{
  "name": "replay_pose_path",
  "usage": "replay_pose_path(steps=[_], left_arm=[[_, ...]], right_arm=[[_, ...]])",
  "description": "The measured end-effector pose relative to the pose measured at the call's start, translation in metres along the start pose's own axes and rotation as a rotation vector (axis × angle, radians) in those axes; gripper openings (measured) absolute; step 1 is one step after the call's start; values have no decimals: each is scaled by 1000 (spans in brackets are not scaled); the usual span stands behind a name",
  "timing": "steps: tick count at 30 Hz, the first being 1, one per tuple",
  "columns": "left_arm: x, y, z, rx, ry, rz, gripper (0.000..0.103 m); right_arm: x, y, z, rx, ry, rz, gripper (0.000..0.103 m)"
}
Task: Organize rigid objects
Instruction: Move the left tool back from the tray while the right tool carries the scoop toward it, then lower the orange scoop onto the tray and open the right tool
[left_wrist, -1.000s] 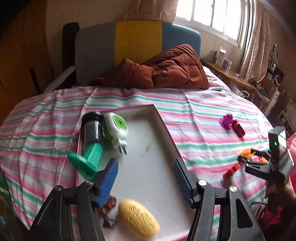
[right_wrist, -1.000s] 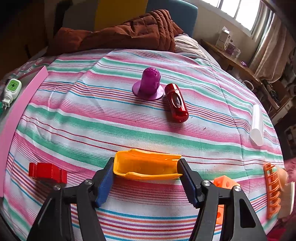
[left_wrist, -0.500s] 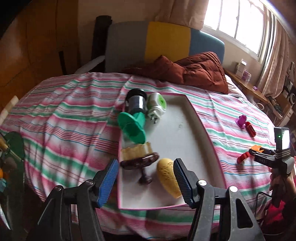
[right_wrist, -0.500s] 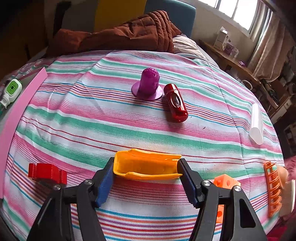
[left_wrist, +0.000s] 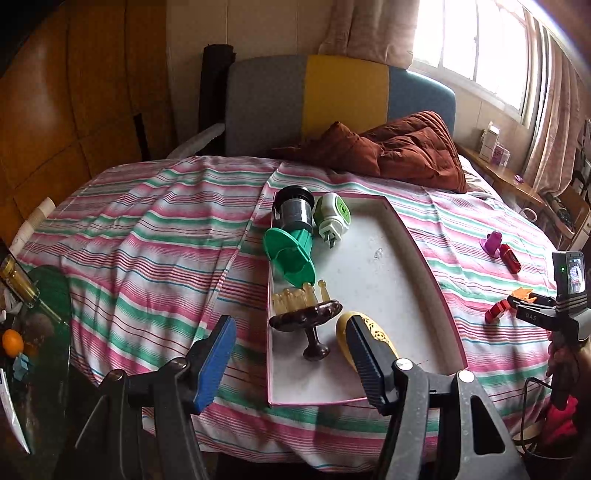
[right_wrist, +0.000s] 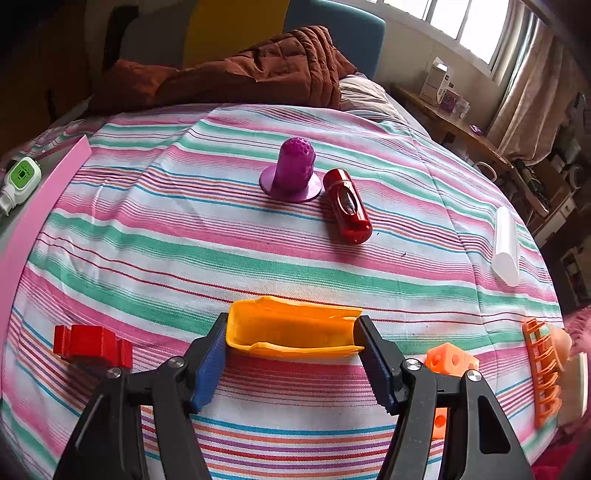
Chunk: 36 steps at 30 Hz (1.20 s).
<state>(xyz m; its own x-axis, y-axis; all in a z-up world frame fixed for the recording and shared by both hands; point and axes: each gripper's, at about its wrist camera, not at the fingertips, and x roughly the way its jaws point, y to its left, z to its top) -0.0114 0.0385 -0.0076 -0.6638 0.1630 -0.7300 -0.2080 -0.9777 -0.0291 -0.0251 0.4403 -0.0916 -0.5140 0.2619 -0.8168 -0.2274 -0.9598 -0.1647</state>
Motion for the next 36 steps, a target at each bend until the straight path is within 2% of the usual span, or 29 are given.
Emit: replay_pose_path(steps=[6,11,15,19,27,34,36], left_arm=[[0,2,-5,0,13,-16,63],[1,5,-8,-9,16,-23,63],[1,8,-9,-19,14,-30,63],[2,12,-12,-28,19,-36,63],[2,29,-15,-71,15,-23,63],[6,42,-15,-97,22,-12,63],[8,46,-16,-104,26,-10,63]], right_arm=[[-2,-1,7,3,11,-7,67],[-27,-2,24,42,-45,20,67],[-52,18,40,17,-100,72,67],[-70,56,50,-27,-124,165,67],[-83,159,63,-154,-114,367,67],[-68,243,75,-240,-44,439,67],[-58,262,78,-263,-15,436,67]])
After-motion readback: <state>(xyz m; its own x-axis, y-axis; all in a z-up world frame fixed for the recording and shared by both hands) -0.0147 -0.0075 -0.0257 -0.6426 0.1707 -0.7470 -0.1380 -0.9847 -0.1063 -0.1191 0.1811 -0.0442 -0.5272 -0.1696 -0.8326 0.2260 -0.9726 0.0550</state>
